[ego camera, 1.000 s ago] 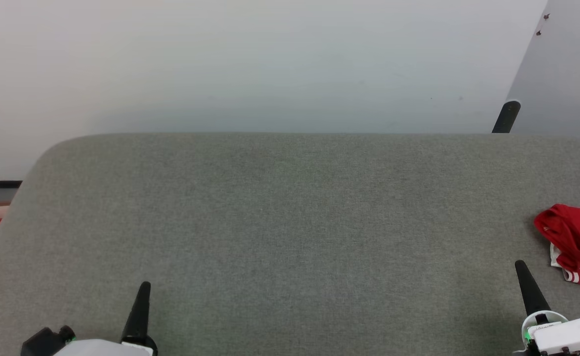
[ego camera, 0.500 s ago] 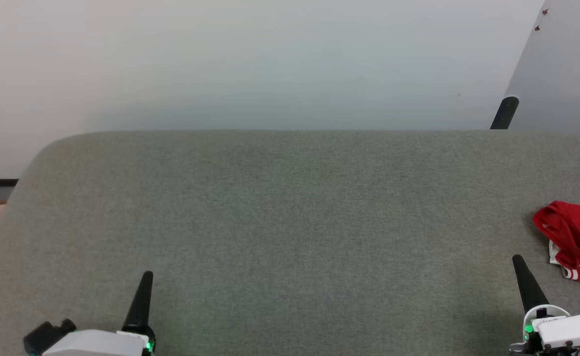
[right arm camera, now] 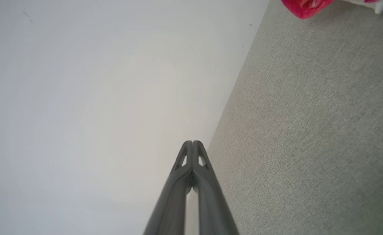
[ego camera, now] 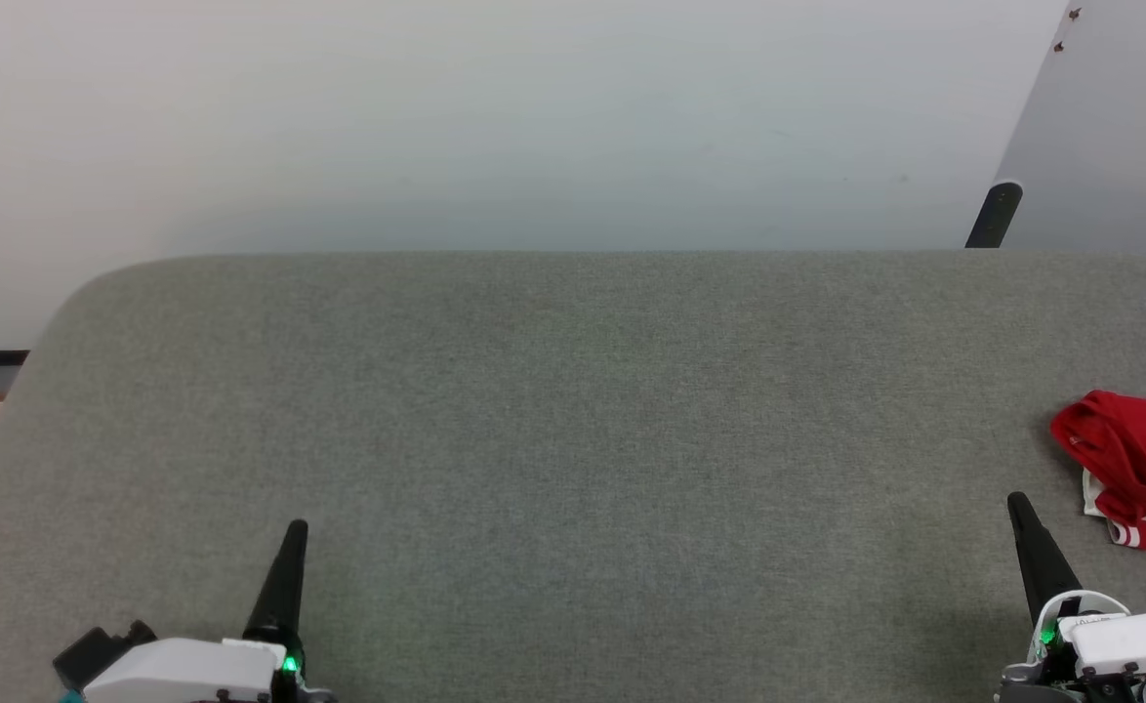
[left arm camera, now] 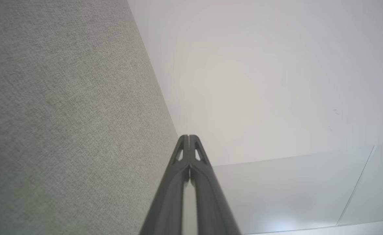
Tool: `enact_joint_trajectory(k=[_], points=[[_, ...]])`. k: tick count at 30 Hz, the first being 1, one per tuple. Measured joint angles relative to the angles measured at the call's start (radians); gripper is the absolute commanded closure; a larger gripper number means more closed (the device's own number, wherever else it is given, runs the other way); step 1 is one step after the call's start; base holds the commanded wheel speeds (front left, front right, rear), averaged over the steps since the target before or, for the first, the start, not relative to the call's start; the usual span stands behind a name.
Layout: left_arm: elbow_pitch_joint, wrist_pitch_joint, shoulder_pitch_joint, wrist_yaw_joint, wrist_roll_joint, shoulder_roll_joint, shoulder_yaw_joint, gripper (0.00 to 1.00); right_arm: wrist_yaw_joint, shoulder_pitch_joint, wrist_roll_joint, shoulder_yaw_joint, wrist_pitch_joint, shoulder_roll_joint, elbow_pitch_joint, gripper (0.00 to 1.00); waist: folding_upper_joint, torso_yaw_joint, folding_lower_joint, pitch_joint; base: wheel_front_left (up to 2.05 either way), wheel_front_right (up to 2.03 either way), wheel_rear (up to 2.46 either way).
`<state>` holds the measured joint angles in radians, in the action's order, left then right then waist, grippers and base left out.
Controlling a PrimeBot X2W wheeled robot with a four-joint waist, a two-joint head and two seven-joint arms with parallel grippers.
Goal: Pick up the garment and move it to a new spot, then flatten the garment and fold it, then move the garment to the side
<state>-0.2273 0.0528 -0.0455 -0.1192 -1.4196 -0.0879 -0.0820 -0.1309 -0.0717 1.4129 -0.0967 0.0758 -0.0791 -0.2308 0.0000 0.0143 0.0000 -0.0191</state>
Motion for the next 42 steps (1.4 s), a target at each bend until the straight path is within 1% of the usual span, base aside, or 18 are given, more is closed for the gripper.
enact_joint_trajectory(k=[33, 42], points=[[-0.018, 0.062, -0.058, -0.009, -0.188, 0.038, -0.032, 1.0, 0.0, -0.028, 0.193, -0.017, 0.038, 0.027, -0.014, 1.0, 0.0, -0.014, 0.0, 0.022, 0.0, 0.0, 0.0], [-0.018, 0.062, -0.059, -0.009, -0.191, 0.039, -0.033, 1.0, 0.0, -0.037, 0.198, -0.018, 0.039, 0.029, -0.015, 1.0, 0.0, -0.014, 0.0, 0.022, 0.0, 0.0, 0.0]])
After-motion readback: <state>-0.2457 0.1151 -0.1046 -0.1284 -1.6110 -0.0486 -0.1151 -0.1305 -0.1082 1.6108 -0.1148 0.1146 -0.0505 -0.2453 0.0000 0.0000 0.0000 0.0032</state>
